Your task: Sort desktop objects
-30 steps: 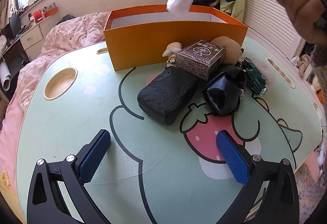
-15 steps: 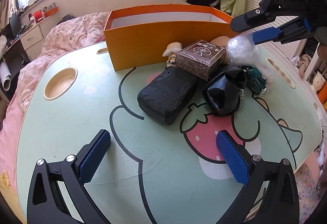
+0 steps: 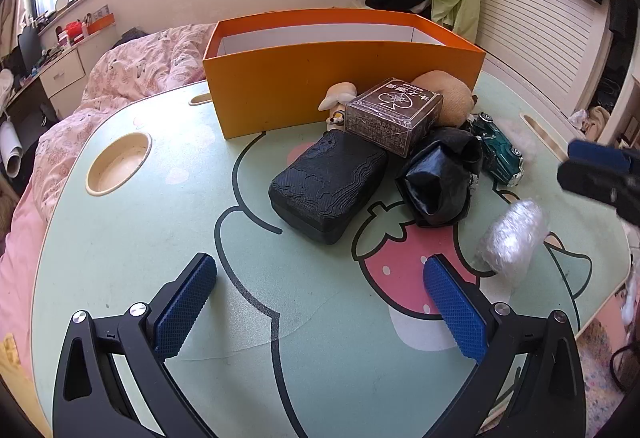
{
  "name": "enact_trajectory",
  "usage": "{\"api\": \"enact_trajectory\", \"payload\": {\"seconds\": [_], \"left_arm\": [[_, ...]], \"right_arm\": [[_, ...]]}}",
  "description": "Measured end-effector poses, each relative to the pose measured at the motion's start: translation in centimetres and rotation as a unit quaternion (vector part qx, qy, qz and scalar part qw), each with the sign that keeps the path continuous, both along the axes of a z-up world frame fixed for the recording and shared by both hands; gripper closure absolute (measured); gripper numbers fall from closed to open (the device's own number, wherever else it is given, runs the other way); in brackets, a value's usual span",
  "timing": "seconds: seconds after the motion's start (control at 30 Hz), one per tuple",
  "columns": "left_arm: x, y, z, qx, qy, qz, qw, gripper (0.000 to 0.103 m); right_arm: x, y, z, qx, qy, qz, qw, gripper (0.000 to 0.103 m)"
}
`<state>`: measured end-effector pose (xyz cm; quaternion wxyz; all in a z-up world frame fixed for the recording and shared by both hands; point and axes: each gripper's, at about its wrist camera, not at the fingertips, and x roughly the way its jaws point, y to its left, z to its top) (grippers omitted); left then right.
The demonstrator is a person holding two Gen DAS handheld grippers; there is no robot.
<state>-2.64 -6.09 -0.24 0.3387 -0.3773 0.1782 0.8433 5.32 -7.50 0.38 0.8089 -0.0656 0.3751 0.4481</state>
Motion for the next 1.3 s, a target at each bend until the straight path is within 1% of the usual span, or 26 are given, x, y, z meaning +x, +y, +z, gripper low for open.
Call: {"api": "enact_trajectory", "payload": {"seconds": [0.13, 0.17, 0.2, 0.23, 0.27, 0.3, 0.33, 1.17, 1.3], "left_arm": [[0.0, 0.0, 0.0, 0.0, 0.0, -0.001, 1.0, 0.0], [0.0, 0.0, 0.0, 0.0, 0.0, -0.001, 1.0, 0.0], [0.0, 0.0, 0.0, -0.001, 0.0, -0.001, 1.0, 0.0], [0.0, 0.0, 0.0, -0.001, 0.001, -0.001, 1.0, 0.0], [0.1, 0.1, 0.0, 0.0, 0.0, -0.001, 1.0, 0.0], [0.1, 0.0, 0.0, 0.0, 0.0, -0.001, 1.0, 0.0], [0.1, 0.1, 0.0, 0.0, 0.0, -0.001, 1.0, 0.0], [0.2, -0.1, 0.0, 0.0, 0.001, -0.006, 1.0, 0.0], [0.3, 0.0, 0.1, -0.006, -0.003, -0.011, 0.9999, 0.0]], "right_arm": [[-1.3, 0.1, -2.7, -0.022, -0.003, 0.014, 1.0, 0.042], [-1.5, 0.3, -3.1, -0.024, -0.01, 0.012, 1.0, 0.038], [-1.8, 0.6, -3.4, -0.03, -0.031, 0.003, 0.999, 0.032], [-2.1, 0.9, -3.6, -0.033, -0.051, -0.009, 0.998, 0.018], [-2.1, 1.0, -3.8, -0.03, -0.057, -0.018, 0.998, 0.008], [-1.9, 1.2, -4.0, -0.027, -0.049, -0.02, 0.998, 0.005], [-1.6, 1.3, -4.1, -0.026, -0.04, -0.02, 0.999, 0.001], [-1.4, 1.3, -4.1, -0.024, -0.039, -0.033, 0.998, 0.0], [-1.4, 1.3, -4.1, -0.024, -0.039, -0.035, 0.998, 0.0]]}}
